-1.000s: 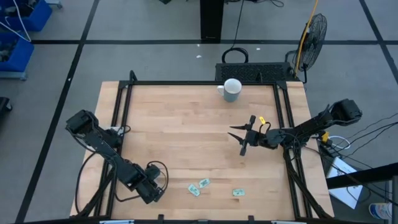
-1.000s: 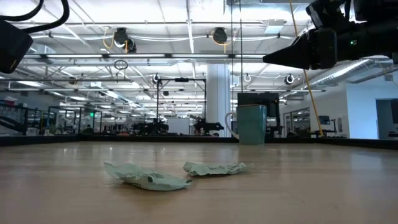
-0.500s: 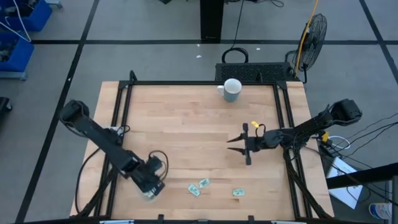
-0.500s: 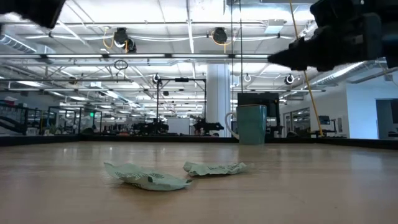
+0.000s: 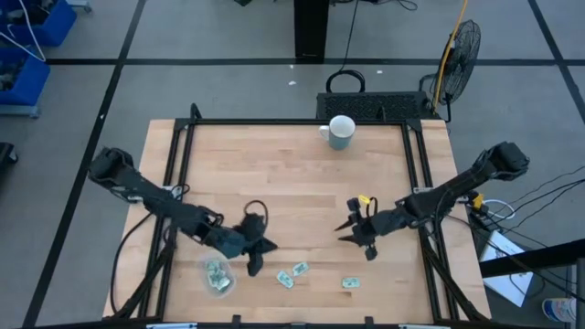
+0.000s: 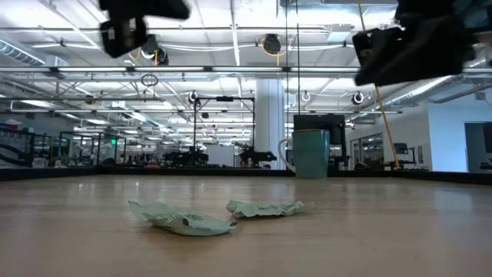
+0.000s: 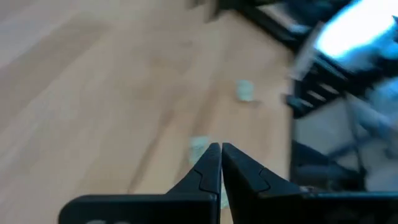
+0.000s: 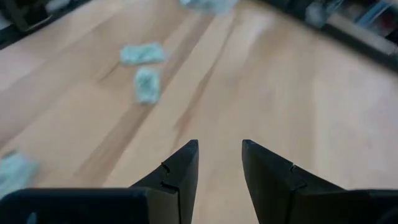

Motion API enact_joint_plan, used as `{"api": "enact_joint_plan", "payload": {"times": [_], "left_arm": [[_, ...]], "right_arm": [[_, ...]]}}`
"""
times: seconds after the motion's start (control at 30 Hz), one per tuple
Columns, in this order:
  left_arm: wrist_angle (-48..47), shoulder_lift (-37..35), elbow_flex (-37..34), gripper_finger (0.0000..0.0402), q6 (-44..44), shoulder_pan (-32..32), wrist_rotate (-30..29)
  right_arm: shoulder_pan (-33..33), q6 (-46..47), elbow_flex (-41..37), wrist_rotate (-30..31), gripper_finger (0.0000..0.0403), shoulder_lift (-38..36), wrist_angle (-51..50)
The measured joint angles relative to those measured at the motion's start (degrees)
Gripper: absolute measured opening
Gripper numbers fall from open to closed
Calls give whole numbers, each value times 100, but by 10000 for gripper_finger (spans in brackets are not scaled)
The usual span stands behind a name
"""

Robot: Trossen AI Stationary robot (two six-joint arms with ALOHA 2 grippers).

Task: Pick and place Stevia / Truvia into bins
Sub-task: Put the stevia packet into the transparent container

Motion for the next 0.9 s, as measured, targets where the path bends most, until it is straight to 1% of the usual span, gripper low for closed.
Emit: {"api": "enact_joint_plan", "payload": {"times": [0.07,0.13,0.2,0.27,0.33,0.43,0.5,0.6,0.7,0.9], "left_arm": [[509,217,0,15,706,87,301],[760,424,0,18,1292,166,474],[871,599,0,21,1554,241,528],[871,745,0,20,1563,319,533],[815,874,0,17,1553,402,540],[820,1030,-4,10,1587,561,539],[812,1103,-4,6,1579,664,540],[806,1143,-4,4,1498,782,540],[819,1143,-4,12,1504,843,585],[846,1143,-4,27,1505,846,599]], "right_arm": [[192,354,120,-190,116,-2,-514],[430,898,144,-543,116,-2,-724],[742,1411,134,-745,116,-2,-748],[1093,1666,96,-711,116,33,-722],[1384,1840,83,-526,116,198,-612],[1626,1991,83,-256,116,586,48],[1676,2002,85,-267,116,909,569],[1709,2068,85,-283,116,1448,1068],[1707,2355,83,-283,116,1907,1253],[1707,2869,83,-369,116,2529,1838]]}}
